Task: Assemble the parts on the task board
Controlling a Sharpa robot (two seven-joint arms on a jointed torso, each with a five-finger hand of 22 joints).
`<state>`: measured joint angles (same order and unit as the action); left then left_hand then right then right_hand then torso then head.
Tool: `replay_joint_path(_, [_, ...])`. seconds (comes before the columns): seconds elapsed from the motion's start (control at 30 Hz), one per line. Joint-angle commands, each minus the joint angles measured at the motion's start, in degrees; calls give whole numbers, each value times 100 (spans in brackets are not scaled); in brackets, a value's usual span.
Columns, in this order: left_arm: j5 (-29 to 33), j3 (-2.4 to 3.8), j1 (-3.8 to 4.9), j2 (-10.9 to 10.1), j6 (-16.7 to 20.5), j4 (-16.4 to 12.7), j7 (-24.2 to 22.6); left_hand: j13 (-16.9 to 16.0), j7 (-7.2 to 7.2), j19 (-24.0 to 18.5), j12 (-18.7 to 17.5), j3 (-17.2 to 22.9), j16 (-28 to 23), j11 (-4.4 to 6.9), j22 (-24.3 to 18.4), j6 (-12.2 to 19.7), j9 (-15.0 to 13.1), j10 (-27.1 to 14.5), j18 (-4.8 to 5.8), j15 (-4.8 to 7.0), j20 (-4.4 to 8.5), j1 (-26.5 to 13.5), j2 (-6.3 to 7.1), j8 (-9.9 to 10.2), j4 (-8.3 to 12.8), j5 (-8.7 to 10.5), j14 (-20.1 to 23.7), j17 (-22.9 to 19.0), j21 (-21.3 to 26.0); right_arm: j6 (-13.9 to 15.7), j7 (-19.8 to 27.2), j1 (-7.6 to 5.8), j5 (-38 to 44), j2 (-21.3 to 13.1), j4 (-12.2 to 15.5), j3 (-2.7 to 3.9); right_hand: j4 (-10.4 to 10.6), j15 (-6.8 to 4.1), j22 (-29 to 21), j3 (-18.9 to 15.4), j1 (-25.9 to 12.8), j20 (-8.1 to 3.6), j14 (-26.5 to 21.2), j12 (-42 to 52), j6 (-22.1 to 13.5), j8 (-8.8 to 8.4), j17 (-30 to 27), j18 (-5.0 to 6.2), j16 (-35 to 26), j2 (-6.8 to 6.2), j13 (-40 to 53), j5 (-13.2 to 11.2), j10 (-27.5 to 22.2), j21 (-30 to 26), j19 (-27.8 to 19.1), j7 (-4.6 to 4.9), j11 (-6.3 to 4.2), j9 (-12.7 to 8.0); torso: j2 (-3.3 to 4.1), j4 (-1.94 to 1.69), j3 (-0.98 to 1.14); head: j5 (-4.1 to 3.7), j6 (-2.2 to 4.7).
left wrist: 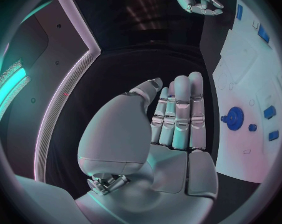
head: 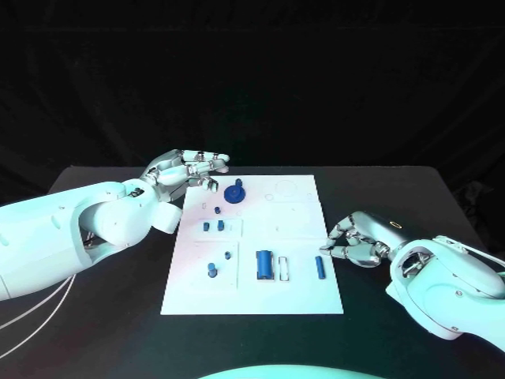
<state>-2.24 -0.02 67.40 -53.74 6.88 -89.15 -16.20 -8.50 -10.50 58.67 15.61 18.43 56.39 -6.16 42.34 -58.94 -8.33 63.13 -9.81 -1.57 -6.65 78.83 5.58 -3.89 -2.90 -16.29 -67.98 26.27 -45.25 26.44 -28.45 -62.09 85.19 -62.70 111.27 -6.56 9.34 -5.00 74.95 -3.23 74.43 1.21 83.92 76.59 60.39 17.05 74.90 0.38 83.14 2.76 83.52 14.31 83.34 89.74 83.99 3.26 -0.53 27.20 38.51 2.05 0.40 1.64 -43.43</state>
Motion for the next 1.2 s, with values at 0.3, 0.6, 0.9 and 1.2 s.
replay_joint_path(0.3, [0,2,-6,53,-208,-27,-74,-6,2,8,36,-7,-34,4,-11,23,8,-56,-75,-12,-37,-26,-35,-25,-39,11,25,-12,26,-324,-234,224,572,80,-125,-19,90,50,1505,-15,-99,53,426,17,1,-65,558,-38,36,-115,-186,-52,71,26,601,26,-27,-19,8,-26,-8,-57,-50])
replay_joint_path(0.6, [-7,2,-7,46,-219,-44,-82,-6,2,8,37,-8,-35,4,-13,27,9,-61,-75,-12,-37,-24,-34,-23,-38,9,27,-14,29,-352,-320,385,624,232,-286,-23,248,81,1505,-103,-252,79,427,-2,-12,-159,562,-38,41,-232,-187,-103,59,26,601,67,10,-43,8,-9,-11,-30,-62])
replay_joint_path(0.9, [-9,2,-6,27,-211,-59,-83,-6,2,8,37,-8,-35,4,-13,27,9,-61,-75,-12,-37,-24,-34,-23,-38,9,27,-14,29,-330,-391,448,670,384,-419,-23,382,94,1505,-232,-351,97,425,-17,18,-209,562,-38,41,-348,-185,62,49,26,601,77,24,-37,4,-9,-8,-19,-74])
replay_joint_path(1.2, [-9,2,-6,21,-210,-62,-76,-6,1,9,39,-11,-37,2,-16,31,10,-66,-75,-13,-37,-26,-31,-23,-39,6,28,-18,34,-373,-421,495,689,523,-562,-23,382,94,1505,-234,-316,99,429,3,26,-219,581,-38,55,-339,-171,110,58,26,601,73,21,-33,4,-19,-7,-19,-69])
